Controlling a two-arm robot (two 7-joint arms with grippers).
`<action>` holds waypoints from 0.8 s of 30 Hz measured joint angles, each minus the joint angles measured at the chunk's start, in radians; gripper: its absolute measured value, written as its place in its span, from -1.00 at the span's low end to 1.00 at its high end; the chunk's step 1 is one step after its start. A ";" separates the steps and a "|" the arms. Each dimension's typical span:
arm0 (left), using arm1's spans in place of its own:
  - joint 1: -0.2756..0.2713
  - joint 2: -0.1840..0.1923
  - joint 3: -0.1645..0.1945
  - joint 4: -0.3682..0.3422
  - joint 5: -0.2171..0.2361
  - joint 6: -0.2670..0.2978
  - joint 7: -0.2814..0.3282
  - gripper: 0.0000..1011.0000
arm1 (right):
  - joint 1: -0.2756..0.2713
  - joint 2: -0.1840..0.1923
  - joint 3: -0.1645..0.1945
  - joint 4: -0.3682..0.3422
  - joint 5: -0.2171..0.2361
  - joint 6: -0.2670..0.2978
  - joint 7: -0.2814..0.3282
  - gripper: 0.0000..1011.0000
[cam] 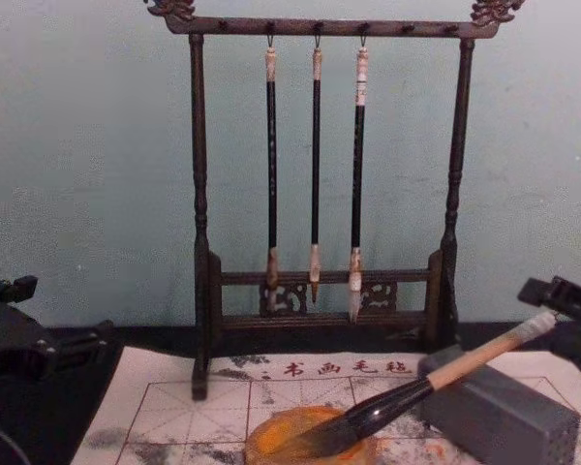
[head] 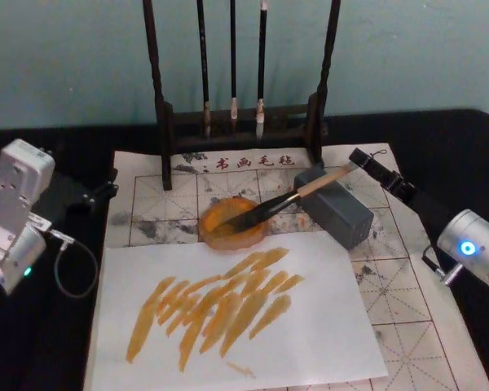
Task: Pick up the brush from the inkstone, write on the paper, then place the brush back to its original position.
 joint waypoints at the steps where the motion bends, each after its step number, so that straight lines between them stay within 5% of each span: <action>1: 0.000 0.000 0.000 0.000 0.000 0.000 0.000 0.98 | 0.008 -0.003 -0.004 0.012 0.007 0.004 0.003 0.98; 24: 0.000 0.000 0.000 0.000 0.000 0.000 0.000 0.98 | 0.089 -0.040 -0.064 0.151 0.081 -0.018 0.064 0.98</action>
